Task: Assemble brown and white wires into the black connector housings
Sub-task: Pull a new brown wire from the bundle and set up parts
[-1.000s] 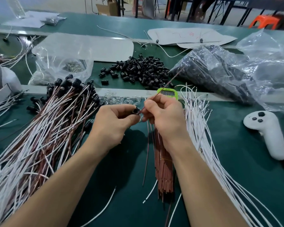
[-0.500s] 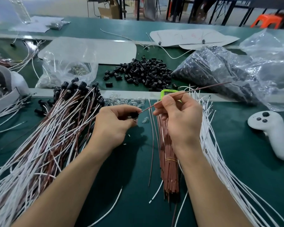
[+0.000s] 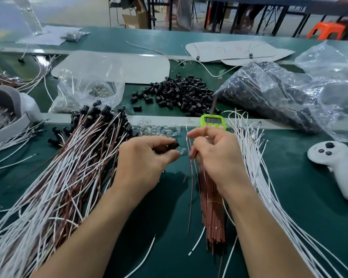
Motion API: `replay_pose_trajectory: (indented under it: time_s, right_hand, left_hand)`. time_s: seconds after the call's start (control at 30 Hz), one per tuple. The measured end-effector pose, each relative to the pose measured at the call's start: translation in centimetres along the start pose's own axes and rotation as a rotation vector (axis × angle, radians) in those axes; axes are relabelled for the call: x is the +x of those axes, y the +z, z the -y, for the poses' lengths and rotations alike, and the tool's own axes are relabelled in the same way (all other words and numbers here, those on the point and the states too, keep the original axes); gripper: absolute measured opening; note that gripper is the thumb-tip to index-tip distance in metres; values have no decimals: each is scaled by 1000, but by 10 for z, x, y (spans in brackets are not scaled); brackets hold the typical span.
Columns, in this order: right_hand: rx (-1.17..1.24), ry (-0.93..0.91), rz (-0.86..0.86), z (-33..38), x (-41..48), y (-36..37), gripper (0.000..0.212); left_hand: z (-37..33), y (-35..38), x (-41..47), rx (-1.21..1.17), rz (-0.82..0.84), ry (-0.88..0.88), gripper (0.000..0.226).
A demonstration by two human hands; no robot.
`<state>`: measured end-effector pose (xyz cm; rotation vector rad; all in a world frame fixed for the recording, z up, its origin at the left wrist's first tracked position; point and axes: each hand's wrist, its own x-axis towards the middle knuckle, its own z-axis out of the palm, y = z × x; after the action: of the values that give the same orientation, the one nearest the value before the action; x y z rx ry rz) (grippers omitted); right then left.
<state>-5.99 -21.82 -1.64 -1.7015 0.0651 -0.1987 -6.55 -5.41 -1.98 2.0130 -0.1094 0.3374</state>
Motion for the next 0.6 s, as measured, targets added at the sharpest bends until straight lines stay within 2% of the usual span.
replay_pose_trajectory:
  time_s: [0.1,0.17,0.37,0.6]
  right_hand:
    - [8,82,184,-2,-4,4,17]
    - [1,107,242,-2,-4,4,17]
    - [195,204,199,0,1,1,15]
    - [254,249,229,0,2,-4,18]
  left_hand:
    - [-1,-1,-2,39,20,66,28]
    - [-1,-2,-3,25,18,82,28]
    - [4,0,5,-229,26,-71,33]
    - [2,3,5,-262,3,-92,25]
